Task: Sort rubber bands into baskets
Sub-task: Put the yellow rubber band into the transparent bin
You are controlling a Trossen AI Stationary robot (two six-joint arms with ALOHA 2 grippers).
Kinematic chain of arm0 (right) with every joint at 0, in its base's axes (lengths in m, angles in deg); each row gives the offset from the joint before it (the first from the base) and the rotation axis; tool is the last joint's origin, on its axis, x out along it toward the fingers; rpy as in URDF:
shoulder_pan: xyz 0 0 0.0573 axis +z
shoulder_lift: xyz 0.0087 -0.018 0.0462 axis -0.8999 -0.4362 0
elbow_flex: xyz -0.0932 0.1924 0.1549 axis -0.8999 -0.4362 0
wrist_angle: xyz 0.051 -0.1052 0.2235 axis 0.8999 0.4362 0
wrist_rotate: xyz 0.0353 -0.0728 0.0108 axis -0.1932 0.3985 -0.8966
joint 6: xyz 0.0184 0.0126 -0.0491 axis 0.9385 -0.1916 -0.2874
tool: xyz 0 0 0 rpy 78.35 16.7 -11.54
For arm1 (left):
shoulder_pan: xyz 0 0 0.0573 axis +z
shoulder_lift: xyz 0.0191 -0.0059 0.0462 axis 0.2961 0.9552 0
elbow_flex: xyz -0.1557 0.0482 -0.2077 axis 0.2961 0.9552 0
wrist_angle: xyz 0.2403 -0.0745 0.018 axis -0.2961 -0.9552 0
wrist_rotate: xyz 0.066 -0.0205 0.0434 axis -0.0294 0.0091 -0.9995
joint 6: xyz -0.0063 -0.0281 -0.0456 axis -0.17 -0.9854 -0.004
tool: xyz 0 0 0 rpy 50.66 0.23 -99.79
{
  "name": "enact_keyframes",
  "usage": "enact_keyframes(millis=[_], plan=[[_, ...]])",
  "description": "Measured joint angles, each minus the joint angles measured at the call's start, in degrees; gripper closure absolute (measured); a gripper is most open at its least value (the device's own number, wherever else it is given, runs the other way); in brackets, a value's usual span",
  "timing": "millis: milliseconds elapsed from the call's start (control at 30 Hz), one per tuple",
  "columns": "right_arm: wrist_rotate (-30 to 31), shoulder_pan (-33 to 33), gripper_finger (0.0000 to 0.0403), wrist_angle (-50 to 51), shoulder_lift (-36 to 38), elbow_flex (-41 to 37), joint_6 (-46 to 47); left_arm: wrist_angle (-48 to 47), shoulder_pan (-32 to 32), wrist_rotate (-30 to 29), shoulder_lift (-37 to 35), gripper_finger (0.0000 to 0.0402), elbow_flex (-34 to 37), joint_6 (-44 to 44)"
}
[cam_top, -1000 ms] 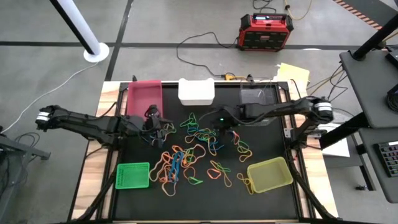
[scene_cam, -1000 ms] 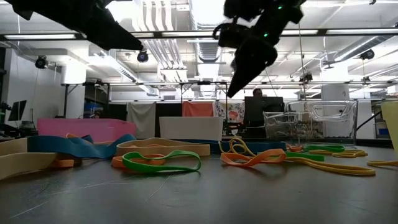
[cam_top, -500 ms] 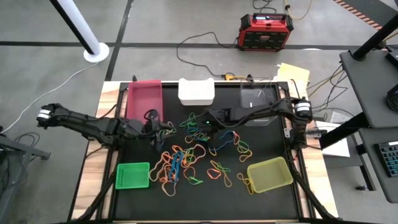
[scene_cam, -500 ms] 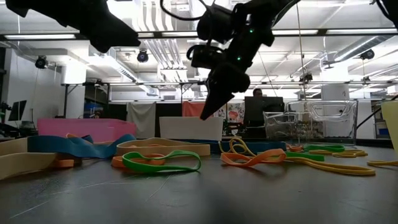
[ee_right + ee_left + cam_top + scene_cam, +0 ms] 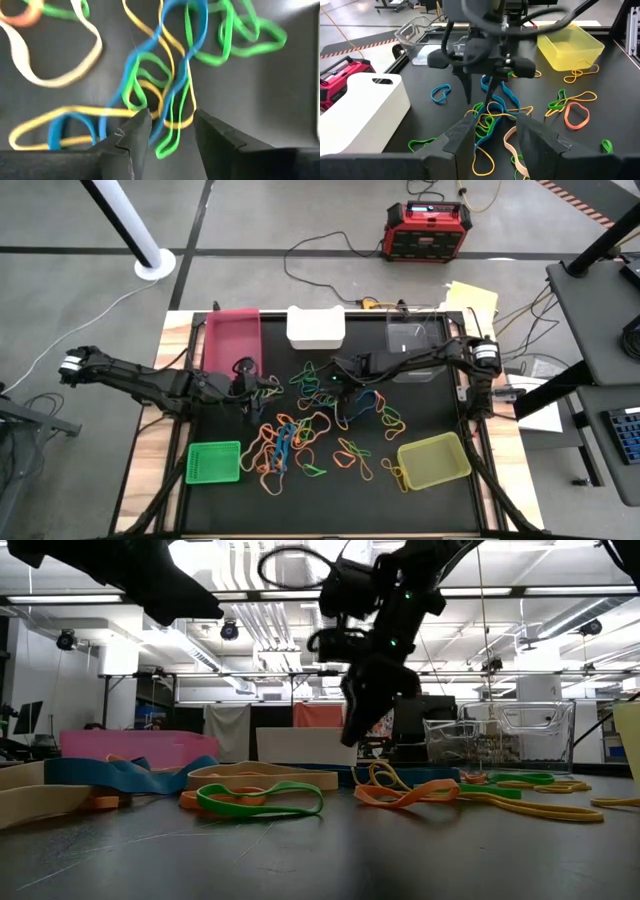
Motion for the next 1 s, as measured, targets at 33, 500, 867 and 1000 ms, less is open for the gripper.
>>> enact_keyframes(millis=[33,500,867,1000], plan=[[0.0,-0.5,0.0254,-0.1,-0.3,-0.1,0.3,0.0,0.0,0.0,0.0,0.0272,0.0,0.0],[-3.8,-4.6,0.0289,-7.6,-2.2,-2.5,0.9,1.9,0.0,-0.2,0.0,0.0272,0.0,2.6],[-4.7,-4.5,0.031,-9.2,-6.4,-2.7,2.0,2.5,0.0,-0.2,0.0,0.0272,0.0,3.1],[-4.7,-4.5,0.0365,-9.1,-6.0,-2.7,1.3,2.6,0.0,-0.2,0.0,0.0272,0.0,3.1]])
